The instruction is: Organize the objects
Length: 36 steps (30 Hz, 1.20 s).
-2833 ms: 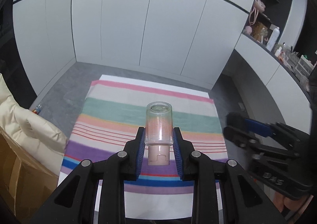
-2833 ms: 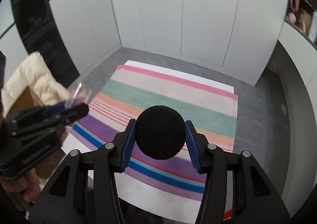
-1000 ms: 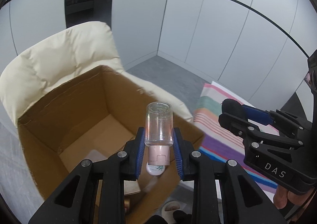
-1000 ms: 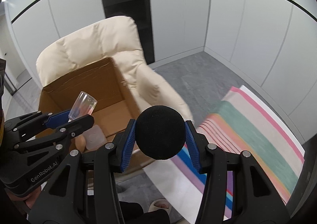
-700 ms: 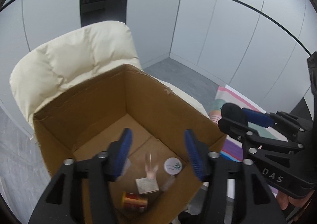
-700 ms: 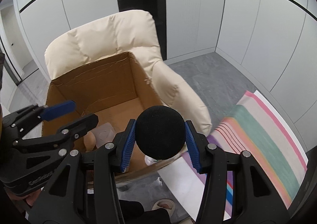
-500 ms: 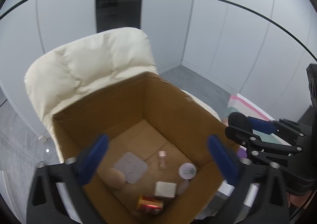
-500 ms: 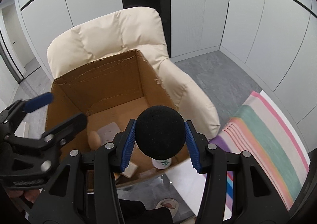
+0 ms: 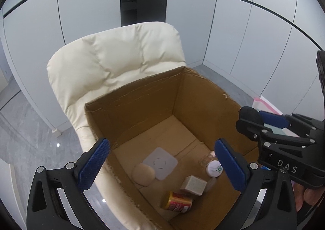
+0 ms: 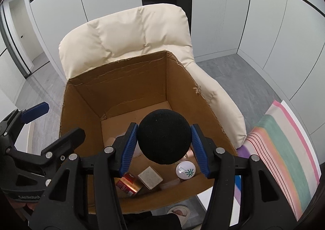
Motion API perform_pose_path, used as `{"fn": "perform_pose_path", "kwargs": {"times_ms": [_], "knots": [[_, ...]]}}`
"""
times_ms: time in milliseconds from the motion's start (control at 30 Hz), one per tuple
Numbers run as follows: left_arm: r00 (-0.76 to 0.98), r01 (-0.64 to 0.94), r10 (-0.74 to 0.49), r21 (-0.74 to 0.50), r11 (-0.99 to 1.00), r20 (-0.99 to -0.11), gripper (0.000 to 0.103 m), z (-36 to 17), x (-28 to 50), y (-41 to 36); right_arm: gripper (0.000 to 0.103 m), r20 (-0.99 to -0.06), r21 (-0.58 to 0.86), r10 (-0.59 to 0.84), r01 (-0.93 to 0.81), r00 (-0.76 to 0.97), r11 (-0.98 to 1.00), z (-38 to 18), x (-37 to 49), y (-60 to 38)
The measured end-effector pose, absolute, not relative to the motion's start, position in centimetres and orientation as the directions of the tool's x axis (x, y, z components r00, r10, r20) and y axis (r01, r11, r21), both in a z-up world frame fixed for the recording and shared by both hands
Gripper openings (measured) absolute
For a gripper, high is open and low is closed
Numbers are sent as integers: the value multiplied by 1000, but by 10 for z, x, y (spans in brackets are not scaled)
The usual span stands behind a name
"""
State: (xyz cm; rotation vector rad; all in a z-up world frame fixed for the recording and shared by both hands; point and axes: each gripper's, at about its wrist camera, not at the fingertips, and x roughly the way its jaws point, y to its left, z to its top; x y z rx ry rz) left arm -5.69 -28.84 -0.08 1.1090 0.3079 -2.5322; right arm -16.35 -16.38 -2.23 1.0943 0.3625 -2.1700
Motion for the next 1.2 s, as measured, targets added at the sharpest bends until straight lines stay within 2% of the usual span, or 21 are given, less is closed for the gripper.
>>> {"fn": "perform_pose_path", "kwargs": {"times_ms": [200,367,1033,1200], "knots": [[-629,420,-246,-57,-906,-737,103,0,-55,-297,92,-782,27,-420,648,-460,-761,-19,-164,-164],[-629,420,-245,-58,-905,-738,103,0,-57,-295,102,-782,59,-420,617,-460,-785,-19,-174,-153],[-639,335,-174,-67,-940,-749,103,-2,-100,-238,103,-797,68,-341,487,-498,-871,-21,-204,-73],[-650,294,-138,-80,-952,-747,103,0,-112,-212,103,-786,31,-301,452,-540,-892,-14,-206,-45]]}}
